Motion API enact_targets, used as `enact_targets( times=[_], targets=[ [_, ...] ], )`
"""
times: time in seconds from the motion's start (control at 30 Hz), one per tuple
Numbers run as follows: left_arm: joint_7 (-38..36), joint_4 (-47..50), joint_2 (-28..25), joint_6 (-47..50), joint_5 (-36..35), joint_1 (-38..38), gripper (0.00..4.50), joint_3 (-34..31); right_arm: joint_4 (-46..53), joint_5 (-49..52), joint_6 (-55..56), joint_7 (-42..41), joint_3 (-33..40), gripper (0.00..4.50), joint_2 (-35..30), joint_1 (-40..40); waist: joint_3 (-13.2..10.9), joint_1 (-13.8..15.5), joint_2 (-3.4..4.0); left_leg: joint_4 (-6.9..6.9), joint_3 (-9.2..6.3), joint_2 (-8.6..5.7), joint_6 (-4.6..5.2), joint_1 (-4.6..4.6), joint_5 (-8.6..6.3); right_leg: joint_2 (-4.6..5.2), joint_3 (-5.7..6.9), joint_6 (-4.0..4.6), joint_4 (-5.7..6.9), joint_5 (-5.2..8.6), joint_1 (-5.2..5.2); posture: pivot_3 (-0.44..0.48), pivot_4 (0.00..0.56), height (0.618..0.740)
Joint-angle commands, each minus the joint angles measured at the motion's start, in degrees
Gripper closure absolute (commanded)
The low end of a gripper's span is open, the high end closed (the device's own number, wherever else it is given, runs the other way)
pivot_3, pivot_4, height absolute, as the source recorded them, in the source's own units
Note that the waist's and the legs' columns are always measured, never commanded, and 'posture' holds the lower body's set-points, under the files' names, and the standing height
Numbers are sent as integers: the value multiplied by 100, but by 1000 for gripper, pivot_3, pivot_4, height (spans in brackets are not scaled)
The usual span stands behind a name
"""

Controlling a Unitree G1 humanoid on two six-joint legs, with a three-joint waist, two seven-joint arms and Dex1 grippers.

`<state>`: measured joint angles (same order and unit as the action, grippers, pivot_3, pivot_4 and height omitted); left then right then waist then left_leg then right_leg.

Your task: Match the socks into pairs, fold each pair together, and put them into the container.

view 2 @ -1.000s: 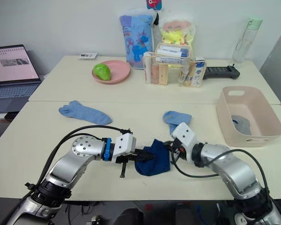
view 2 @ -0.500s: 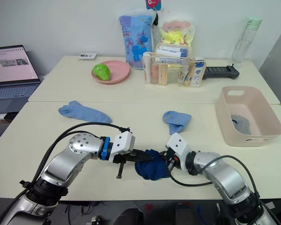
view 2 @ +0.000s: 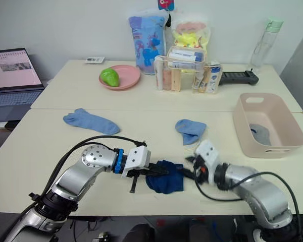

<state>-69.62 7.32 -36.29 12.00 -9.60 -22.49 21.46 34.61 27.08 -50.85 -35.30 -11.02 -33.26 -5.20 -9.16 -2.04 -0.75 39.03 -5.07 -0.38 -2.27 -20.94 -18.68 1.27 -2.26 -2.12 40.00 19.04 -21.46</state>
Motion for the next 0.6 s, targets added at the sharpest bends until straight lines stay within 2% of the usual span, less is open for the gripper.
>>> enact_targets(
  times=[0.03, 0.1, 0.13, 0.23, 0.4, 0.6],
  targets=[
    [-32, -249, -1, -413, 181, 11, 4500, 34, 52, -61, 234, -186, -236, 3530, -49, -90, 0, 4, 0, 0, 1, 0, 0, 3, 0, 0, 0, 1, 1, 0, 3, 0, 150, 703],
    [1, -439, 22, -528, 220, 26, 4500, 8, -71, -246, 361, -311, -518, 4265, -179, -72, 0, 19, 0, 2, -2, -3, 0, 4, 0, 0, 4, 1, 0, 0, 7, 0, 150, 703],
    [14, -520, 27, -579, 235, 38, 4500, -5, -118, -346, 434, -375, -658, 4476, -250, -62, 0, 20, 0, 2, -2, -4, 0, 3, 0, 0, 4, 1, -2, 0, 7, 0, 150, 703],
    [22, -726, -35, -770, 291, 97, 4500, -41, -201, -587, 630, -458, -852, 4476, -464, 7, 1, 25, 0, 2, -3, -4, 0, 0, 0, 1, 5, 0, -9, 0, 6, 0, 150, 703],
    [67, -1107, -136, -1192, 341, 120, 4500, -166, -91, -621, 813, -510, -674, 4476, -644, 147, 2, 33, -1, 2, -6, -1, 0, 5, 0, 2, 7, 0, -5, 0, 10, 0, 150, 703],
    [-313, -149, -88, -546, -447, 66, 4500, -346, 1, -449, 792, -442, -426, 4476, -470, 158, 0, 30, -2, 2, -7, -2, -1, 0, 0, 2, 7, 0, -5, 0, 7, 0, 150, 703]
  ],
)
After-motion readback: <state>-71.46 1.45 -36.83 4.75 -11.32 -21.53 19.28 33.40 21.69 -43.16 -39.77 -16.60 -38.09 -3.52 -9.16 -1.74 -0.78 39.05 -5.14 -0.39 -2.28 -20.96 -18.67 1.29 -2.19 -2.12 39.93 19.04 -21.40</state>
